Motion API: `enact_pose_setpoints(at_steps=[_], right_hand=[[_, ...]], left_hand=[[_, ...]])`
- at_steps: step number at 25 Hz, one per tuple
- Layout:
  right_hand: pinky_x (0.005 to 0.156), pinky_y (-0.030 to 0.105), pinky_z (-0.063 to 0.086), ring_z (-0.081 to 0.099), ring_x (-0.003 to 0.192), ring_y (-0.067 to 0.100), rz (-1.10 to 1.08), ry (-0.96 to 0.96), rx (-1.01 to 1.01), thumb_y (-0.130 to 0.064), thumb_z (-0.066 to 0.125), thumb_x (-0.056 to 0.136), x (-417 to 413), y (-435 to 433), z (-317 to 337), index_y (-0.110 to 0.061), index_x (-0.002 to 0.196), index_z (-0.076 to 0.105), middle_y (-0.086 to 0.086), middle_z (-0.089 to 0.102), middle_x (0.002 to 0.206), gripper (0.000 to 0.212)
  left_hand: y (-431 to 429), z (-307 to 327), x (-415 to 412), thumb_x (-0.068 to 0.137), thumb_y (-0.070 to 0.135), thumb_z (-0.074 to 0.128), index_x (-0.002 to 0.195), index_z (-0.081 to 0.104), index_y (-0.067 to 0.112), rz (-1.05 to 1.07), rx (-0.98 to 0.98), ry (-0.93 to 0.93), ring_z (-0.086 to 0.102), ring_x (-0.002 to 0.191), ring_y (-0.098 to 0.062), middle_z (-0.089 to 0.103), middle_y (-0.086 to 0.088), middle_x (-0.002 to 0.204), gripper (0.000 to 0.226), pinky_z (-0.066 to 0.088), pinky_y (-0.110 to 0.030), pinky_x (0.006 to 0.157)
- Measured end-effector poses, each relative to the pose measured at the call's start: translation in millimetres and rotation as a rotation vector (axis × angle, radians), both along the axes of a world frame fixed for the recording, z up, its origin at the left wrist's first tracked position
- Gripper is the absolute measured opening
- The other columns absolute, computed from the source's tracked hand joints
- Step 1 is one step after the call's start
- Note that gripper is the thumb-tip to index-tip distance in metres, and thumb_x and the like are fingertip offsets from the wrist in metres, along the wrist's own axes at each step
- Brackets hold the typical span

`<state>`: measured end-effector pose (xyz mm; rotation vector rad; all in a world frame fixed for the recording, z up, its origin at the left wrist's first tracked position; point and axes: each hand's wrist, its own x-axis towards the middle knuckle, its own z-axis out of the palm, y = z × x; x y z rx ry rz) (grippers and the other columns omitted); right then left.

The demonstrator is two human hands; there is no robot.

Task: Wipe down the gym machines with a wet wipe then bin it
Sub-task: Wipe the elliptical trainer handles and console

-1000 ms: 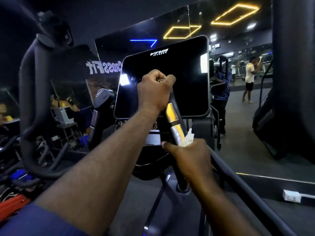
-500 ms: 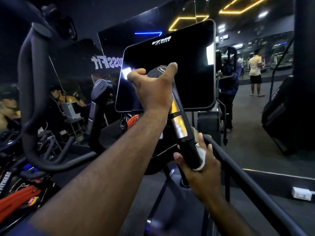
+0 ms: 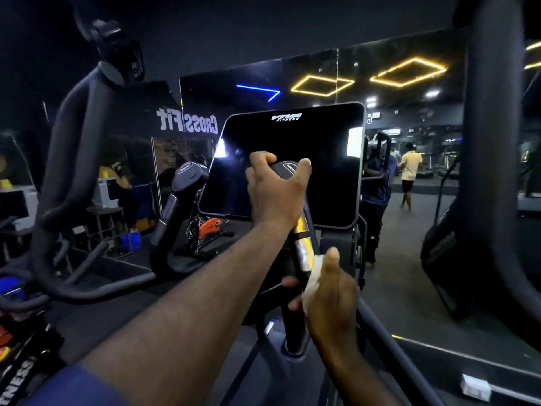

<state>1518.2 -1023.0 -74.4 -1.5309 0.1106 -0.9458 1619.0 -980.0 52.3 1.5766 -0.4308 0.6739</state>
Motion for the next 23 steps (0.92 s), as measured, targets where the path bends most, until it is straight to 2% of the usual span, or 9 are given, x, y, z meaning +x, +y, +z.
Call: enact_pose_setpoints(at_steps=[2,4,6,9,11,16,20,22,23], right_hand=[[0.064,0.03,0.048,0.073,0.072,0.015,-0.101,0.028,-0.092,-0.058,0.026,0.108,9,-3,20,-0.018,0.095,0.072,-0.002,0.076,0.078,0.062],[0.086,0.032,0.051,0.068,0.111,0.017,-0.147,0.059,-0.353,-0.06,0.022,0.105,16,-3,47,-0.032,0.147,0.053,-0.004,0.072,0.126,0.059],[0.11,0.04,0.046,0.047,0.143,0.021,-0.144,0.097,-0.589,-0.058,0.022,0.107,21,-1,70,-0.038,0.165,0.011,-0.001,0.038,0.165,0.062],[0.128,0.039,0.018,-0.003,0.161,0.014,-0.274,0.024,-0.897,-0.047,0.03,0.111,47,0,108,-0.029,0.164,-0.015,-0.005,-0.018,0.173,0.072],[0.13,0.041,0.008,-0.018,0.159,0.016,-0.393,-0.043,-1.079,-0.038,0.035,0.112,63,1,131,-0.023,0.166,-0.01,-0.005,-0.027,0.17,0.072],[0.129,0.052,0.015,-0.008,0.161,0.027,-0.52,-0.064,-1.455,-0.034,0.06,0.097,49,-6,90,-0.019,0.16,0.038,0.004,0.0,0.175,0.068],[0.128,0.047,0.021,0.01,0.161,0.029,-0.358,-0.205,-1.353,-0.03,0.056,0.103,69,-17,111,-0.015,0.149,0.054,0.008,0.018,0.173,0.049],[0.114,0.026,0.039,0.044,0.146,0.029,-0.058,-0.154,-0.745,-0.032,0.049,0.109,80,-15,141,-0.016,0.142,0.058,0.014,0.045,0.159,0.038],[0.096,0.025,0.051,0.06,0.127,0.031,0.137,-0.07,-0.376,-0.041,0.047,0.109,79,-12,146,-0.017,0.14,0.056,0.018,0.057,0.147,0.039]], left_hand=[[17,2,2,0.083,0.077,0.06,0.123,0.045,0.027,-0.112,0.039,0.074,0.052,0.11,-0.019,0.046,0.001,0.126,0.066,0.045,-0.035,0.091],[37,-8,-1,0.091,0.082,0.046,0.119,0.051,0.017,-0.301,-0.286,0.266,0.052,0.095,-0.019,0.052,-0.005,0.113,0.07,0.045,-0.033,0.075],[52,-33,-9,0.092,0.085,0.033,0.121,0.056,0.012,-0.472,-0.531,0.533,0.056,0.079,-0.023,0.06,-0.011,0.103,0.082,0.044,-0.033,0.064],[49,-62,-11,0.081,0.096,0.027,0.125,0.058,0.008,-0.579,-0.59,0.732,0.071,0.093,-0.035,0.072,-0.022,0.117,0.103,0.057,-0.046,0.078],[44,-57,-10,0.077,0.099,0.025,0.128,0.06,0.006,-0.559,-0.652,0.74,0.07,0.094,-0.037,0.071,-0.027,0.123,0.112,0.057,-0.049,0.079],[45,-39,-23,0.083,0.094,0.02,0.119,0.067,0.004,-0.538,-0.596,0.683,0.072,0.095,-0.034,0.076,-0.022,0.115,0.108,0.054,-0.04,0.073],[34,-54,-32,0.085,0.093,0.019,0.125,0.063,0.005,-0.524,-0.558,0.745,0.071,0.088,-0.032,0.075,-0.016,0.103,0.107,0.055,-0.042,0.075],[21,-61,-38,0.085,0.092,0.022,0.126,0.062,0.004,-0.529,-0.559,0.766,0.07,0.089,-0.033,0.075,-0.022,0.106,0.105,0.057,-0.049,0.086],[15,-64,-40,0.087,0.091,0.023,0.125,0.063,0.004,-0.533,-0.565,0.764,0.071,0.092,-0.034,0.074,-0.025,0.112,0.103,0.056,-0.049,0.091]])
